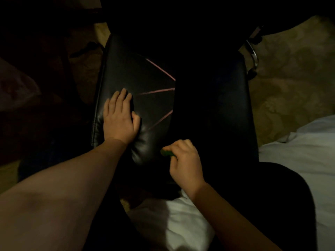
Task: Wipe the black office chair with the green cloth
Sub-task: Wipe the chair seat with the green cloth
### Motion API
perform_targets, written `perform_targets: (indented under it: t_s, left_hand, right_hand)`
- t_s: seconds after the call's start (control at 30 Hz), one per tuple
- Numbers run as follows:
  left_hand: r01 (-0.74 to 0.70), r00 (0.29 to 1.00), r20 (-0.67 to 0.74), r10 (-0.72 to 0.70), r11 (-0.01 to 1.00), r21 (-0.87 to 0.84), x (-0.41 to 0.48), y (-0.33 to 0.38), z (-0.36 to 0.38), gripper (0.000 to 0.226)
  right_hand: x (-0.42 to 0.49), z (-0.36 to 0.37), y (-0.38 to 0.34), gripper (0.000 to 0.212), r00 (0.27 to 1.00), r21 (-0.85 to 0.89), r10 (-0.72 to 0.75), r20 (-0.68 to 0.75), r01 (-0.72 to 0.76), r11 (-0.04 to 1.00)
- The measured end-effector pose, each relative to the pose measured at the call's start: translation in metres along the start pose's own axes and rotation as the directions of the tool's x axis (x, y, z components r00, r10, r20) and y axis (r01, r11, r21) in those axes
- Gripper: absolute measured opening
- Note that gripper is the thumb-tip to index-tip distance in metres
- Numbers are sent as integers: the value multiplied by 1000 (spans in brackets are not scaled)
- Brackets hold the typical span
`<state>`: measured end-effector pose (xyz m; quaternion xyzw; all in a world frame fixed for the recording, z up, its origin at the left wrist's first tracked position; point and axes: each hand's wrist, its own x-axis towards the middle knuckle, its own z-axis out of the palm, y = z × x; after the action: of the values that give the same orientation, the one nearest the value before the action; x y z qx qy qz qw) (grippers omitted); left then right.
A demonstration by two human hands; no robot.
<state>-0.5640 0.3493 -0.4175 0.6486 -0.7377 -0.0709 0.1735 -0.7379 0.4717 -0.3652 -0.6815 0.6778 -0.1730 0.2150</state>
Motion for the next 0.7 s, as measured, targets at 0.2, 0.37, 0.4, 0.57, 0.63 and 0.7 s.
perform_targets:
  t_s: [0.2, 0.37, 0.4, 0.57, 0.63, 0.7]
  left_hand:
    - [17, 1000, -6, -17, 999, -29, -3, 4, -4, 58]
    - [12, 1000, -8, -13, 1000, -29, -3, 3, -3, 58]
    - [13, 1000, -9, -13, 1000, -26, -3, 3, -3, 58]
    - [0, 1000, -30, -1, 1000, -25, -3, 2, -1, 58]
    - [-5, 999, -42, 4, 1000, -21, -3, 1, 0, 56]
    - [-9, 998, -55, 8, 1000, -22, -4, 1, 1, 56]
  right_hand:
    - [-26, 2, -10, 35, 999, 23, -6, 51, 5, 1000]
    - [-38, 0, -11, 32, 994, 72, -20, 105, 13, 997]
    - [-39, -1, -10, 31, 996, 80, -17, 83, 10, 997]
    - [-33, 8, -1, 31, 999, 25, -24, -24, 25, 999]
    - [-28, 13, 1, 31, 996, 45, 11, -86, -7, 999]
    - [-24, 17, 4, 32, 990, 43, 22, -142, -16, 999]
